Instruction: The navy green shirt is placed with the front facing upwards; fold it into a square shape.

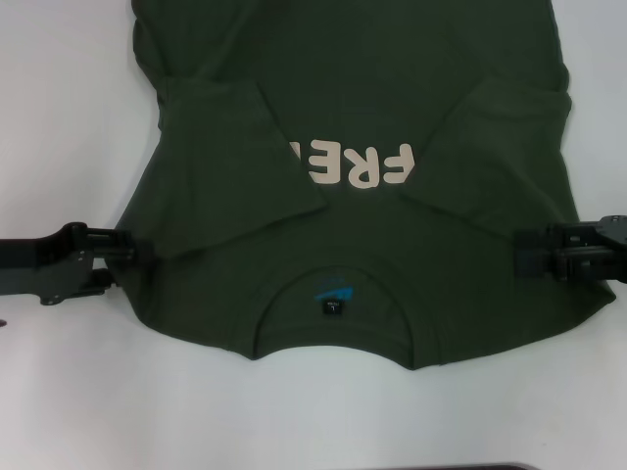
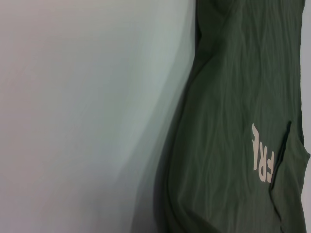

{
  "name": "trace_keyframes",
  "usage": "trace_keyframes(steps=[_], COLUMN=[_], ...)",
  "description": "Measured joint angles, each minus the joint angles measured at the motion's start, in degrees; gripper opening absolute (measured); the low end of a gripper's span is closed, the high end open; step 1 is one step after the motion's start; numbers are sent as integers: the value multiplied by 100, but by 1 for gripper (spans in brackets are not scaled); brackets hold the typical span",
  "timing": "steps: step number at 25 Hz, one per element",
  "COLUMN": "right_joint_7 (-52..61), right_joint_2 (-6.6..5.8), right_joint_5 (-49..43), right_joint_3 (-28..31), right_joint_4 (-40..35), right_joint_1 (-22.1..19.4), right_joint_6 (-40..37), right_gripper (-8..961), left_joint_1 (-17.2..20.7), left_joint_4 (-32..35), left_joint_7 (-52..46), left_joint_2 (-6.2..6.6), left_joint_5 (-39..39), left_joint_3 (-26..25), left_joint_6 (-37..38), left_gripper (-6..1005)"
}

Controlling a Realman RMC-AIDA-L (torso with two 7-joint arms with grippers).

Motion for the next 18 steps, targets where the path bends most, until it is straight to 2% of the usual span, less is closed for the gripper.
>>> trace_keyframes(steps=[1,9,13,18], right_joint_7=[0,0,32,353], right_joint_2=[-3,-16,-43,-167], right_joint_5=[0,-10,-23,-247], right_joint_3=[6,86,99,105], right_joint_4=[17,26,26,29], right_joint_1=[2,-4,-3,-1], right_joint_6=[2,23,34,123], right_gripper=[776,776,777,771], left_joint_1=[-11,-31,-31,-37], left_joint_4=[8,36,45,43], left_joint_7=[-2,-176,-188,-136], left_joint_2=[0,76,74,67], left_joint_5=[0,4,110,145], left_joint_3=[-12,-25,-9,1], left_joint_6=[-11,-45,-58,14], left_gripper=[609,322,168,97])
